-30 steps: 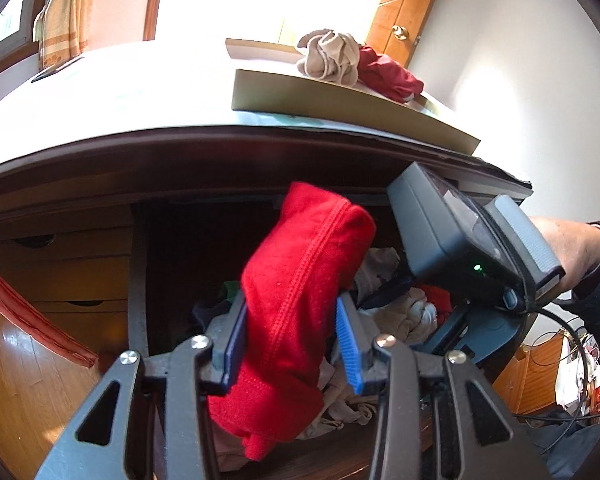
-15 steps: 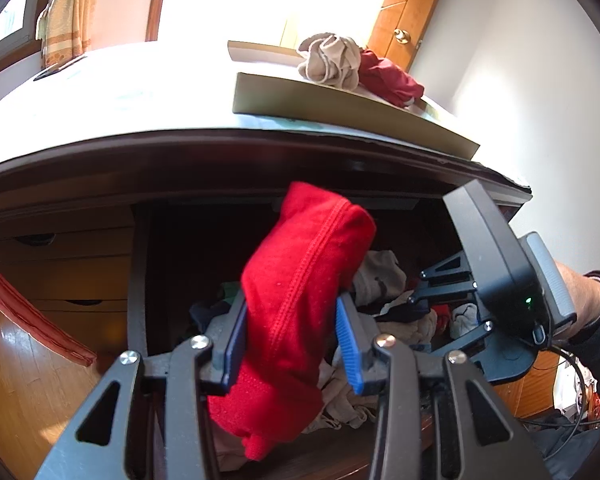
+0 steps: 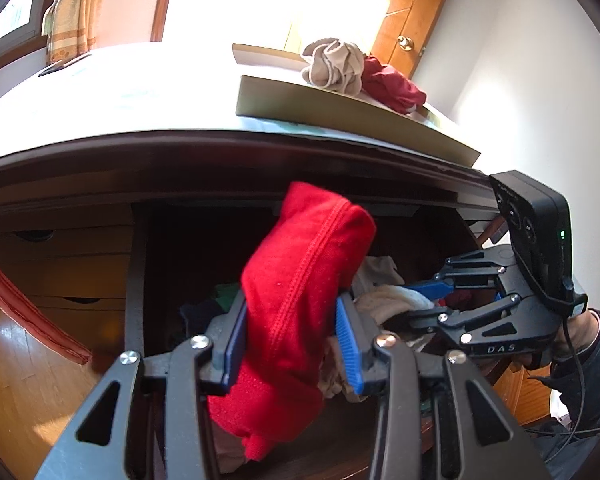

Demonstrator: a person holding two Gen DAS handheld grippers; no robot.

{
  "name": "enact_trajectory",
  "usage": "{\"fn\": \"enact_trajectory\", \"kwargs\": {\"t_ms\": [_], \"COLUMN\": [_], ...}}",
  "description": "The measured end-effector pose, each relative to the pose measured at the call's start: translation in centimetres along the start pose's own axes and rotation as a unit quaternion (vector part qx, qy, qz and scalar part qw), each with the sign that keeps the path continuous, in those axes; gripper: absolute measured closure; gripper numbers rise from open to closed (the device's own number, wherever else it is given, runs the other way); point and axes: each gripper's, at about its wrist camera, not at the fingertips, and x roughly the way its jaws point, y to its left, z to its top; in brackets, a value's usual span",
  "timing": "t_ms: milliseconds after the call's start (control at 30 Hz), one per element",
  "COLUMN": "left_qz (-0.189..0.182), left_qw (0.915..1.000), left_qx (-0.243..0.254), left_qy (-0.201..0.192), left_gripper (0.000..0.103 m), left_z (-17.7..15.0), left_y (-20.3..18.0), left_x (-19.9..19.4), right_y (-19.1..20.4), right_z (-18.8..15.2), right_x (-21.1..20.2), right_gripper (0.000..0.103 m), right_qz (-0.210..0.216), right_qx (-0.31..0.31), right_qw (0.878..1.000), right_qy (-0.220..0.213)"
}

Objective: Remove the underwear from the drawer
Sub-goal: 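Lift both garments up out of the drawer with both tools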

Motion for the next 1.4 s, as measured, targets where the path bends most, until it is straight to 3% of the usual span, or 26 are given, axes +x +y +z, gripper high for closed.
{"fn": "enact_trajectory", "kwargs": {"t_ms": [400, 933, 1400], "left_qz": [-0.003, -0.002, -0.010], "left_qw": [0.9996, 0.9989, 0.9971], "left_qx": [-0.017, -0.014, -0.010], "left_qy": [-0.020, -0.045, -0.074], "left_gripper": [0.063, 0.063, 0.063], "left_z": [-0.1, -1.2, -1.2], "left_y": [0.3, -0.5, -1.3], "left_x": [-0.1, 0.6, -0.2], "right_y": [-3.8, -3.2, -3.1], "right_z": [-0.1, -1.4, -3.6], "right_x": [-4.9, -7.6, -9.6], "right_gripper": [0.072, 0.072, 0.072], "right_qz": [-0.001, -0.020, -0.027], "right_qx": [0.067, 0.079, 0.081], "right_qw": [0.995, 0.983, 0.975], "right_qy": [-0.078, -0.162, -0.205]}}
